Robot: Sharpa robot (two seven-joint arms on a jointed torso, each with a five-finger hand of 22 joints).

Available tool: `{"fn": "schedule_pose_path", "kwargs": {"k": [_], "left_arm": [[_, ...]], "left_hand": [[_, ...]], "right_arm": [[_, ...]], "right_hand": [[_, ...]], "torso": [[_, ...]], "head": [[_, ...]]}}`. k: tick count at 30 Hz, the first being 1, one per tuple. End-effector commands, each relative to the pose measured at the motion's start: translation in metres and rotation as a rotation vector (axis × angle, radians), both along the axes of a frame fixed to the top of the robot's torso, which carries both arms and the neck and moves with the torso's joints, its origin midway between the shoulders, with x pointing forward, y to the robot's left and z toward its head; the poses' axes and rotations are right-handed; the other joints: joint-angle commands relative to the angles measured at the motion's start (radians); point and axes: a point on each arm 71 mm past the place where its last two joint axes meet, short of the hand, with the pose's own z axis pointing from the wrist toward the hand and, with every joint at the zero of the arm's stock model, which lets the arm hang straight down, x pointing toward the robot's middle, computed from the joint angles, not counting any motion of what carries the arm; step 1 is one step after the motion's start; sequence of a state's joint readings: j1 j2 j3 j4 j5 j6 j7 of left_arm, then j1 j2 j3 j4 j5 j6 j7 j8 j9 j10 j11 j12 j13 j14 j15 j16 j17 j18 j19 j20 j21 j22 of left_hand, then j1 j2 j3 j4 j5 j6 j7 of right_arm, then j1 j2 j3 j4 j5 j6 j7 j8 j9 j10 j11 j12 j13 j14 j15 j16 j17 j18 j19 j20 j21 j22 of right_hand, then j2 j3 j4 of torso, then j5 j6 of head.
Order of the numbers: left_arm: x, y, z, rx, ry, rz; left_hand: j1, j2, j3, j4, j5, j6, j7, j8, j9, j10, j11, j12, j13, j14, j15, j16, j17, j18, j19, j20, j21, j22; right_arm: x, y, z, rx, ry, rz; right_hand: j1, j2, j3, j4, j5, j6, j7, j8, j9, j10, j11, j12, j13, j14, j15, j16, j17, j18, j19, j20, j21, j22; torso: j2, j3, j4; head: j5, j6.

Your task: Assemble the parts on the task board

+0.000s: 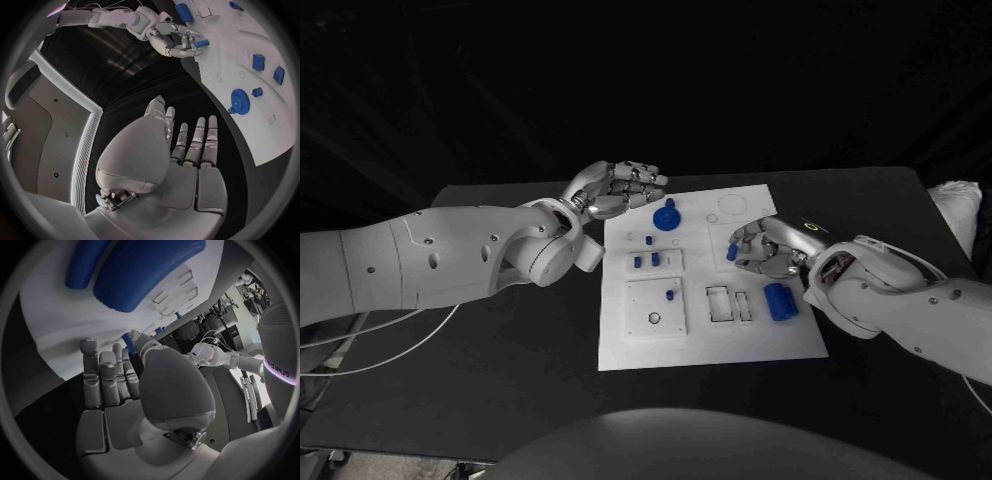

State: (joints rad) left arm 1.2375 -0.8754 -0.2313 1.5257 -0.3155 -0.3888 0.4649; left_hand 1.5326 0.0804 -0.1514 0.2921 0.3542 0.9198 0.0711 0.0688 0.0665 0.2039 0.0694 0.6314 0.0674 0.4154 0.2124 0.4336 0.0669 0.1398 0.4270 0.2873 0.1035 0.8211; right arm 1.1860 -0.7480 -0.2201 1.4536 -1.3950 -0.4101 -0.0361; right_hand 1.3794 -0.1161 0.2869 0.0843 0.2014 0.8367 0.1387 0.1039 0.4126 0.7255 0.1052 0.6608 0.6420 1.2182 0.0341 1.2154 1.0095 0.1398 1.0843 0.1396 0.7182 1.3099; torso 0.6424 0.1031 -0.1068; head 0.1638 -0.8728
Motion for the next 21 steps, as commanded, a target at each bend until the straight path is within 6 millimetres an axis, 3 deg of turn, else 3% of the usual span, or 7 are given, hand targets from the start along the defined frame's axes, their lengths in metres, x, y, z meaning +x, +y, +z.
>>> {"fn": "schedule_pose_path", "kwargs": {"k": [1, 13, 17, 21], "left_arm": [[-0.0007, -0.0031, 0.0005, -0.014, -0.002, -0.019], [-0.0007, -0.0029, -0.0002, -0.012, 0.003, -0.020], [-0.0008, -0.0033, -0.0005, -0.012, 0.006, -0.021], [-0.0008, -0.0036, -0.0008, -0.011, 0.010, -0.023]], "left_hand": [[0.011, 0.003, -0.006, -0.001, 0.003, 0.003, 0.008, 0.001, 0.000, 0.005, 0.006, 0.004, 0.000, 0.004, 0.000, 0.006, 0.000, -0.012, 0.002, 0.002, 0.005, -0.001], [0.015, 0.007, -0.007, 0.000, 0.005, 0.009, 0.013, 0.004, 0.001, 0.006, 0.006, 0.007, 0.000, 0.004, 0.000, 0.008, -0.001, -0.012, 0.001, 0.002, 0.005, -0.002], [0.018, 0.009, -0.007, 0.000, 0.006, 0.012, 0.015, 0.006, 0.001, 0.006, 0.007, 0.009, 0.000, 0.004, 0.000, 0.010, -0.001, -0.013, 0.000, 0.002, 0.006, -0.002], [0.021, 0.011, -0.009, 0.000, 0.007, 0.021, 0.018, 0.011, 0.002, 0.007, 0.010, 0.011, -0.001, 0.003, 0.001, 0.012, -0.001, -0.013, 0.000, 0.002, 0.007, -0.003]], "right_arm": [[0.0001, 0.0040, -0.0025, 0.003, 0.020, 0.019], [0.0042, 0.0087, -0.0041, 0.027, 0.018, 0.016], [0.0052, 0.0104, -0.0045, 0.027, 0.018, 0.017], [0.0057, 0.0110, -0.0047, 0.026, 0.019, 0.016]], "right_hand": [[0.012, 0.006, -0.001, -0.001, 0.008, 0.000, 0.010, 0.003, -0.002, 0.017, -0.003, 0.002, -0.004, 0.002, 0.002, 0.005, 0.002, 0.013, 0.005, 0.004, 0.004, 0.056], [0.037, 0.010, 0.025, -0.015, 0.105, 0.034, 0.013, 0.023, 0.001, 0.076, -0.013, -0.002, -0.034, 0.017, -0.004, 0.024, 0.014, 0.011, 0.026, 0.000, 0.031, 0.063], [0.053, 0.015, 0.037, -0.029, 0.146, 0.076, 0.008, 0.051, 0.019, 0.121, -0.025, 0.008, -0.041, 0.019, -0.014, 0.027, 0.015, 0.011, 0.031, -0.007, 0.041, 0.066], [0.059, 0.019, 0.041, -0.038, 0.152, 0.124, -0.001, 0.083, 0.042, 0.151, -0.032, 0.007, -0.050, 0.027, -0.021, 0.033, 0.022, 0.008, 0.040, -0.014, 0.058, 0.069]], "torso": [[0.000, 0.0001, 0.0002], [0.000, 0.0002, 0.0002], [0.000, 0.0002, 0.0003], [0.000, 0.0001, 0.0002]], "head": [[0.000, 0.000], [0.003, 0.000], [0.004, 0.000], [0.007, 0.000]]}}
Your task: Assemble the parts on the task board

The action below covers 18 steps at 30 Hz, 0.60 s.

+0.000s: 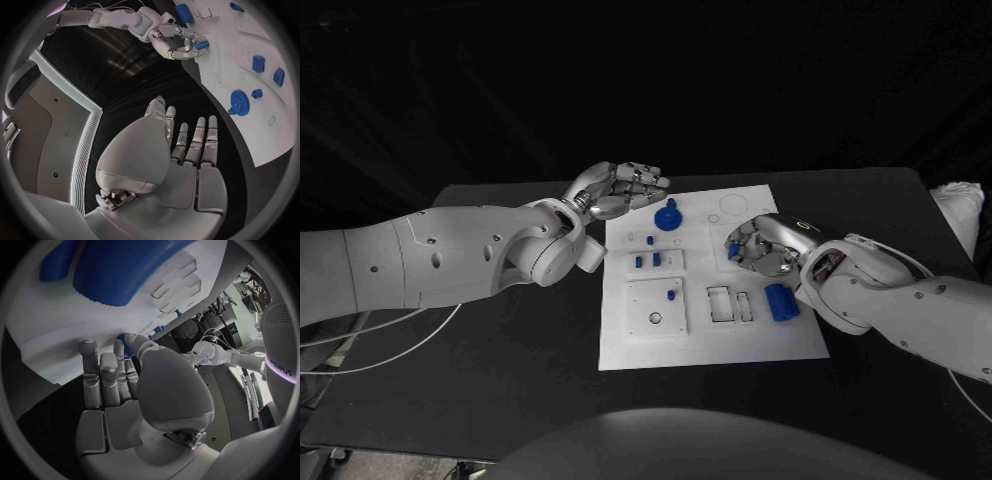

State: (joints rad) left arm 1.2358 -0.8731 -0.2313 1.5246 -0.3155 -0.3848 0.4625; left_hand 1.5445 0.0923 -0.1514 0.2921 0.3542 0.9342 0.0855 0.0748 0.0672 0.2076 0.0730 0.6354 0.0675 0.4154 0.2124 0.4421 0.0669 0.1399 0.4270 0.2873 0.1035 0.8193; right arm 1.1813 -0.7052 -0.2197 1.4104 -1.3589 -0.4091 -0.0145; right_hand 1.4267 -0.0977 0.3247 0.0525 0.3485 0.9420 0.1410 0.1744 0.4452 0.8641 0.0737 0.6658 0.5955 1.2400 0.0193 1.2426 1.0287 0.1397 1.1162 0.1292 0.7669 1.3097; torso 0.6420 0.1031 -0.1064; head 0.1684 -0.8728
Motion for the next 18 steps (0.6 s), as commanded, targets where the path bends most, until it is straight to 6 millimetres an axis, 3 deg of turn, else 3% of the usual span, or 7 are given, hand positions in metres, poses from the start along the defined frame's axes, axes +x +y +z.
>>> {"fn": "schedule_pose_path", "kwargs": {"k": [1, 9, 18], "left_arm": [[-0.001, -0.003, 0.000, -0.010, 0.005, -0.019], [-0.001, -0.003, -0.002, -0.007, 0.012, -0.021], [-0.002, -0.002, -0.004, -0.003, 0.018, -0.022]], "left_hand": [[0.010, 0.000, -0.009, 0.000, 0.007, 0.009, 0.004, 0.006, 0.002, 0.003, 0.007, 0.007, -0.001, 0.003, 0.001, 0.004, -0.001, -0.013, -0.001, 0.002, 0.007, -0.001], [0.028, 0.002, -0.007, -0.003, 0.015, 0.016, 0.006, 0.009, 0.001, 0.004, 0.010, 0.011, -0.001, 0.001, 0.002, 0.008, -0.002, -0.013, -0.002, 0.002, 0.009, -0.002], [0.051, 0.004, -0.005, -0.003, 0.032, 0.022, 0.009, 0.013, 0.001, 0.005, 0.012, 0.015, -0.001, -0.001, 0.002, 0.012, -0.002, -0.013, -0.003, 0.002, 0.011, -0.004]], "right_arm": [[0.000, 0.001, 0.000, 0.004, 0.003, 0.010], [-0.002, 0.001, 0.002, 0.035, -0.006, 0.006], [-0.007, 0.001, 0.012, 0.071, -0.026, 0.008]], "right_hand": [[0.012, 0.002, 0.004, -0.007, 0.004, 0.030, -0.006, 0.020, 0.014, 0.019, -0.002, 0.002, -0.006, 0.008, -0.007, 0.008, 0.004, 0.008, 0.011, -0.005, 0.014, 0.070], [0.013, 0.009, 0.003, -0.018, -0.002, 0.086, -0.025, 0.068, 0.065, 0.080, -0.022, -0.008, -0.028, 0.033, -0.024, 0.022, 0.020, 0.002, 0.035, -0.020, 0.054, 0.077], [0.013, 0.007, 0.002, -0.019, -0.007, 0.091, -0.029, 0.075, 0.077, 0.093, -0.026, -0.011, -0.032, 0.040, -0.027, 0.027, 0.026, 0.001, 0.040, -0.023, 0.063, 0.078]], "torso": [[0.000, 0.0001, -0.0001], [0.000, 0.0002, -0.0003], [0.000, 0.0002, 0.0005]], "head": [[0.003, 0.000], [0.009, 0.000], [0.023, 0.000]]}}
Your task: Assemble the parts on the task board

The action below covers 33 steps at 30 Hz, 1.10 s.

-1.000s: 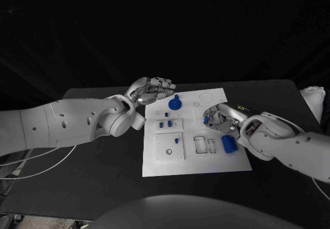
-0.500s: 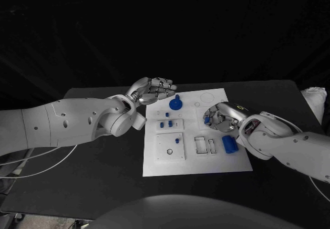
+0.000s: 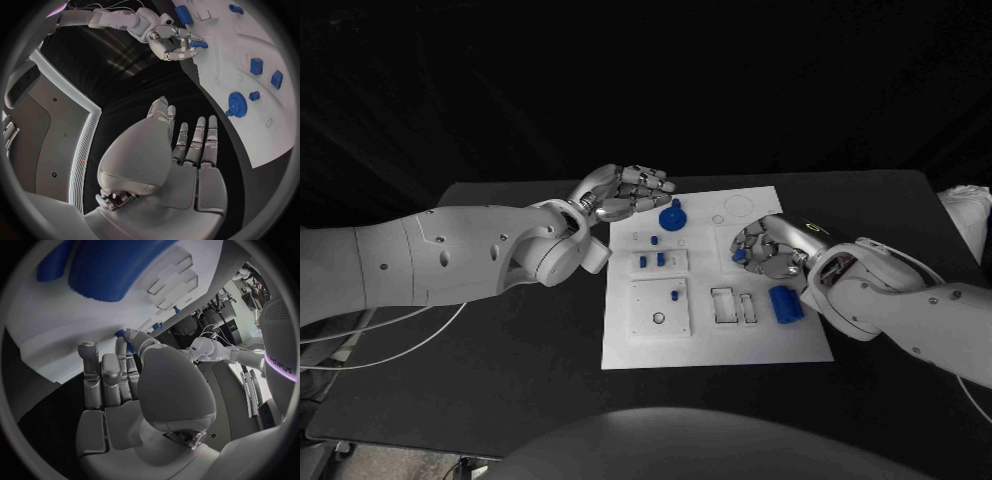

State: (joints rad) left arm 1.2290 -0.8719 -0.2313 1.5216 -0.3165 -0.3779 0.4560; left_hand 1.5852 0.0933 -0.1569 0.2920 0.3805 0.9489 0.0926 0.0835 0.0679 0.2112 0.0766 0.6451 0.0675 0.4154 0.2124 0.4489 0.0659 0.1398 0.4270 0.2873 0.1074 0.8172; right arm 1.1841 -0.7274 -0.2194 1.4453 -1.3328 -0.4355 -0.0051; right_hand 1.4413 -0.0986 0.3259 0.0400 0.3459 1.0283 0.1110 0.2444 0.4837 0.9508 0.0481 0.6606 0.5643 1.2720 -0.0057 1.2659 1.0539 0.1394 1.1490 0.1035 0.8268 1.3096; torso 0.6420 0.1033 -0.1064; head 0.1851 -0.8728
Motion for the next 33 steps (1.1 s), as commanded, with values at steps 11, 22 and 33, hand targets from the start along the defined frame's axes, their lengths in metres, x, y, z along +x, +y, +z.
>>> {"fn": "schedule_pose_path", "kwargs": {"k": [11, 22, 33], "left_arm": [[-0.001, -0.001, 0.000, -0.003, 0.005, -0.014], [-0.001, -0.001, 0.000, -0.004, -0.002, -0.012], [-0.001, 0.001, 0.000, -0.003, -0.008, -0.002]], "left_hand": [[0.011, 0.004, 0.001, -0.002, 0.007, 0.008, 0.002, 0.004, 0.000, 0.001, 0.009, 0.006, -0.001, -0.001, 0.002, 0.006, -0.001, -0.013, -0.003, 0.002, 0.007, -0.002], [0.009, 0.003, -0.002, 0.000, 0.008, 0.006, 0.004, 0.004, 0.000, 0.001, 0.010, 0.006, -0.002, -0.002, 0.001, 0.007, -0.001, -0.013, -0.003, 0.002, 0.008, -0.002], [0.006, 0.004, -0.005, 0.001, 0.007, 0.005, 0.005, 0.003, -0.001, 0.001, 0.010, 0.007, -0.002, -0.002, 0.001, 0.008, -0.001, -0.013, -0.003, 0.002, 0.008, -0.002]], "right_arm": [[-0.013, 0.016, 0.040, 0.082, -0.019, 0.056], [-0.044, 0.060, 0.036, 0.066, 0.149, 0.193], [-0.061, 0.109, 0.028, 0.048, 0.202, 0.316]], "right_hand": [[-0.003, 0.006, 0.001, -0.007, -0.007, 0.002, 0.001, 0.005, 0.043, 0.010, -0.001, -0.010, -0.004, 0.013, -0.004, 0.006, 0.005, 0.001, 0.010, 0.001, 0.007, 0.079], [-0.006, 0.004, 0.004, -0.006, -0.015, -0.017, 0.005, -0.006, 0.047, 0.007, 0.002, -0.028, -0.016, 0.010, -0.002, 0.000, -0.005, 0.002, 0.005, 0.000, -0.003, 0.076], [-0.010, 0.002, 0.005, -0.005, -0.014, -0.028, 0.008, -0.013, 0.048, 0.003, 0.006, -0.039, -0.023, 0.005, 0.000, -0.005, -0.013, 0.004, -0.005, 0.001, -0.019, 0.071]], "torso": [[0.000, -0.0001, -0.0003], [0.000, 0.0002, -0.0006], [0.001, -0.0002, 0.0013]], "head": [[0.014, 0.000], [0.048, 0.000], [0.072, 0.000]]}}
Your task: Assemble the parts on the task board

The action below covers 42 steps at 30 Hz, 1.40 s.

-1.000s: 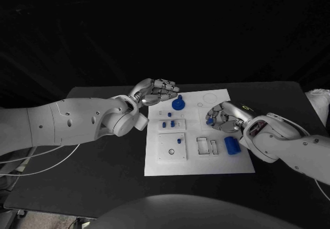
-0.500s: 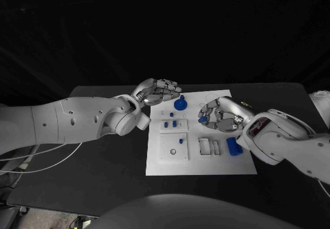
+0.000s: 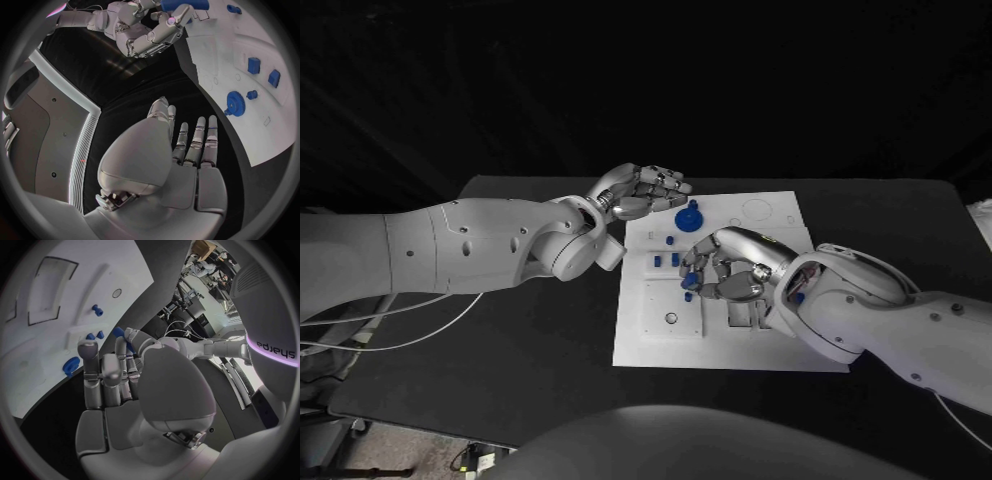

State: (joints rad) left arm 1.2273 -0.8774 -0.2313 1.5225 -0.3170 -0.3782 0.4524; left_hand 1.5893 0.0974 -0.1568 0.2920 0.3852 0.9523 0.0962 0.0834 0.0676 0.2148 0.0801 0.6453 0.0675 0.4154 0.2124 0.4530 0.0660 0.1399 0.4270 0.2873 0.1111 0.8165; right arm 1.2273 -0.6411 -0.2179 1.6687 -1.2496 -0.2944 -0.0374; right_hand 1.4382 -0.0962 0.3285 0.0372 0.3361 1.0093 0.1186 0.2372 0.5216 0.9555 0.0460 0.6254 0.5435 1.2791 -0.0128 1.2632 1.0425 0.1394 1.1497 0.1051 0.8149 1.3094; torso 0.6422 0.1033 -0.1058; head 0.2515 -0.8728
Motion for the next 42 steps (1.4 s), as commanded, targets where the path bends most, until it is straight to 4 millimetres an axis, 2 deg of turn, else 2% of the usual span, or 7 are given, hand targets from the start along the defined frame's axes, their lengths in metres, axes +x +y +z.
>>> {"fn": "schedule_pose_path", "kwargs": {"k": [1, 9, 14, 28, 42], "left_arm": [[-0.001, -0.001, 0.001, -0.006, -0.013, -0.007], [0.000, 0.001, 0.002, -0.005, -0.020, 0.002], [0.000, 0.003, 0.002, -0.005, -0.024, 0.007], [0.000, 0.002, 0.002, -0.006, -0.022, 0.004], [0.000, 0.001, 0.001, -0.007, -0.018, 0.000]], "left_hand": [[0.002, -0.001, -0.005, 0.001, 0.002, 0.001, 0.001, 0.003, -0.001, -0.002, 0.007, 0.007, -0.002, -0.002, 0.001, 0.004, -0.001, -0.013, -0.003, 0.002, 0.005, -0.001], [0.001, 0.000, -0.006, 0.002, 0.002, 0.001, 0.001, 0.003, -0.001, -0.002, 0.007, 0.007, -0.002, -0.003, 0.001, 0.004, -0.001, -0.013, -0.003, 0.002, 0.005, -0.001], [-0.001, 0.000, -0.007, 0.002, 0.002, 0.000, 0.001, 0.002, -0.001, -0.002, 0.007, 0.007, -0.002, -0.003, 0.001, 0.004, -0.001, -0.013, -0.003, 0.002, 0.005, -0.002], [-0.002, 0.000, -0.008, 0.002, 0.002, 0.000, 0.001, 0.002, -0.001, -0.002, 0.007, 0.008, -0.002, -0.004, 0.000, 0.004, -0.001, -0.013, -0.003, 0.002, 0.005, -0.002], [-0.002, 0.001, -0.008, 0.002, 0.002, 0.000, 0.001, 0.002, -0.001, -0.002, 0.007, 0.008, -0.002, -0.004, 0.000, 0.004, -0.001, -0.013, -0.003, 0.002, 0.005, -0.002]], "right_arm": [[-0.005, 0.011, -0.005, -0.047, 0.038, 0.053], [-0.012, 0.032, -0.016, -0.115, 0.045, 0.118], [-0.014, 0.038, -0.025, -0.153, 0.046, 0.136], [-0.014, 0.044, -0.038, -0.220, 0.042, 0.155], [-0.014, 0.041, -0.043, -0.245, 0.049, 0.151]], "right_hand": [[-0.008, -0.001, 0.003, -0.003, -0.004, -0.009, 0.000, -0.006, 0.010, -0.002, 0.008, -0.005, -0.002, -0.003, 0.008, -0.003, -0.002, 0.004, -0.006, -0.001, -0.008, 0.071], [-0.010, -0.001, 0.004, -0.002, -0.004, -0.017, 0.003, -0.012, 0.010, -0.006, 0.011, -0.014, -0.007, -0.007, 0.010, -0.007, -0.008, 0.004, -0.009, 0.001, -0.012, 0.070], [-0.009, -0.001, 0.006, -0.004, -0.003, -0.019, 0.004, -0.015, 0.010, -0.009, 0.013, -0.020, -0.010, -0.009, 0.011, -0.009, -0.010, 0.004, -0.010, 0.002, -0.013, 0.070], [-0.005, -0.001, 0.010, -0.009, 0.002, -0.022, 0.006, -0.019, 0.010, -0.011, 0.014, -0.028, -0.015, -0.008, 0.012, -0.008, -0.009, 0.004, -0.009, 0.003, -0.010, 0.071], [-0.005, -0.001, 0.010, -0.010, 0.003, -0.024, 0.007, -0.021, 0.010, -0.012, 0.016, -0.032, -0.017, -0.010, 0.013, -0.009, -0.012, 0.004, -0.011, 0.003, -0.012, 0.070]], "torso": [[0.000, -0.0003, 0.0005], [-0.001, -0.0004, -0.0008], [0.000, -0.0001, -0.0008], [0.000, -0.0002, -0.0006], [0.000, -0.0003, -0.0011]], "head": [[0.008, 0.000], [0.024, 0.000], [0.032, 0.000], [0.040, 0.000], [0.047, 0.000]]}}
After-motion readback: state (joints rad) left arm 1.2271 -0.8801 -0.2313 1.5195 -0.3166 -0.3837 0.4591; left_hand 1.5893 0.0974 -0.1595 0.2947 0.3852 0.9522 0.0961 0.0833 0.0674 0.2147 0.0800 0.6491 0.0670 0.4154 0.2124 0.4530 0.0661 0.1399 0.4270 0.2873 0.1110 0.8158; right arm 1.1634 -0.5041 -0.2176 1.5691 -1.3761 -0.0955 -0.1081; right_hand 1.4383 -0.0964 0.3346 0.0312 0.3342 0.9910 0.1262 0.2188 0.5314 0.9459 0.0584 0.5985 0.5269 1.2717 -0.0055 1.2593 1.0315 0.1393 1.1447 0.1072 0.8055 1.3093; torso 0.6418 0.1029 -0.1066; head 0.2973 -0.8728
